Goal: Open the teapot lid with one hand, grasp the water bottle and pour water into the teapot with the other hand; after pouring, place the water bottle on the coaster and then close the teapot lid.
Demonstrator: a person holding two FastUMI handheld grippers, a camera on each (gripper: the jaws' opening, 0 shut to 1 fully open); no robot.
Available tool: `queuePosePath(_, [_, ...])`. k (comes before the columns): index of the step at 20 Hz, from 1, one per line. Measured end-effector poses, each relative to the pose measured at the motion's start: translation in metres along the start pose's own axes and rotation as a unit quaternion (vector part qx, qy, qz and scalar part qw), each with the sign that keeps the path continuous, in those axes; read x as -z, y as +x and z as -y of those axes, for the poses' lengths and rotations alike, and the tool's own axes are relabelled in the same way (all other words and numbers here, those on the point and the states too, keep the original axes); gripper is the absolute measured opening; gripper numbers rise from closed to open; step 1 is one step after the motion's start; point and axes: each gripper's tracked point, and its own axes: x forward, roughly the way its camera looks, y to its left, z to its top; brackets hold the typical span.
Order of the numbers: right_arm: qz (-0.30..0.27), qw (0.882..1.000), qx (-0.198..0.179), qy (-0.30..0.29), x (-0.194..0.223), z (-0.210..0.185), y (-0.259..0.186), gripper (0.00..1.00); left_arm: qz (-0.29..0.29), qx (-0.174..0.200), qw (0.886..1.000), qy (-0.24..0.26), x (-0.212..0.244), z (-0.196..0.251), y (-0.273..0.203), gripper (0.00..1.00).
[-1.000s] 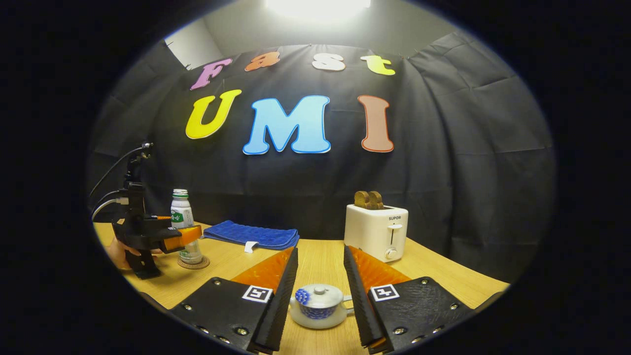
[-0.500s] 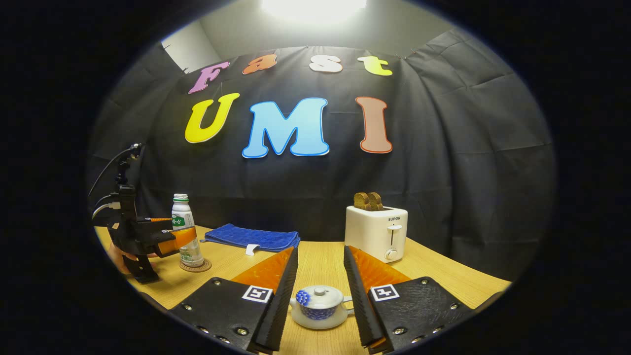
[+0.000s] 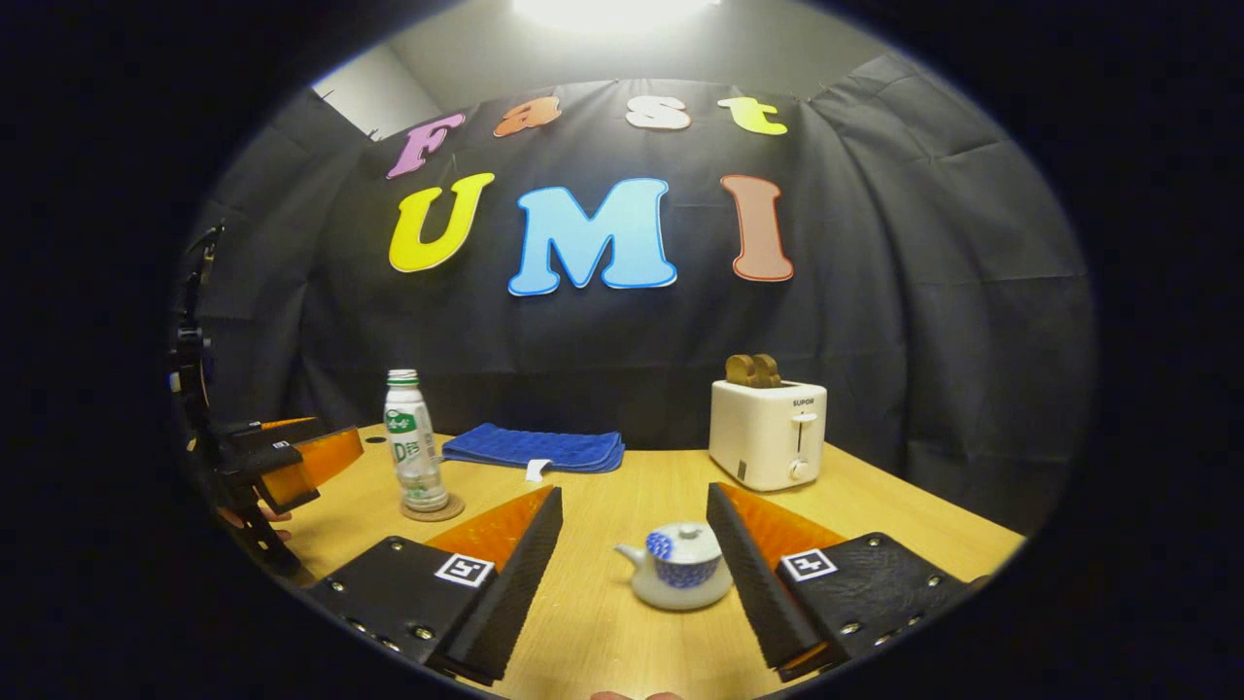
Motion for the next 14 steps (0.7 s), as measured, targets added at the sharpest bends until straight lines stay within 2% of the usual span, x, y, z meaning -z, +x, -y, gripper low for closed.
queuePosePath(2, [-0.009, 1.000, 0.003, 0.013, 0.010, -0.015, -0.022, 0.98, -0.013, 0.016, 1.000, 0.002, 0.012, 0.028, -0.033, 1.00])
queuePosePath(6, [-0.005, 1.000, 0.019, 0.009, 0.026, -0.035, -0.052, 0.98, -0.025, 0.053, 0.998, 0.016, 0.025, 0.070, -0.080, 1.00])
queuePosePath(8, [-0.007, 1.000, 0.015, -0.014, 0.029, -0.045, -0.061, 0.98, -0.026, 0.041, 0.999, 0.015, 0.027, 0.071, -0.088, 1.00])
queuePosePath(9, [-0.013, 1.000, 0.020, -0.005, 0.033, -0.045, -0.059, 0.98, -0.026, 0.027, 0.999, 0.016, 0.026, 0.066, -0.090, 0.98])
queuePosePath(10, [-0.013, 0.999, 0.040, -0.009, 0.032, -0.038, -0.062, 0.98, -0.028, 0.010, 0.999, 0.017, 0.025, 0.062, -0.093, 0.97])
queuePosePath(11, [-0.011, 0.999, 0.041, -0.008, 0.031, -0.042, -0.062, 0.97, -0.028, 0.004, 0.999, 0.017, 0.026, 0.060, -0.094, 1.00])
queuePosePath(13, [-0.011, 0.999, 0.031, -0.008, 0.031, -0.049, -0.064, 0.96, -0.029, -0.013, 0.999, 0.017, 0.027, 0.053, -0.095, 0.95])
queuePosePath(14, [-0.010, 1.000, 0.025, -0.008, 0.031, -0.051, -0.064, 0.96, -0.030, -0.017, 0.999, 0.018, 0.027, 0.052, -0.096, 0.99])
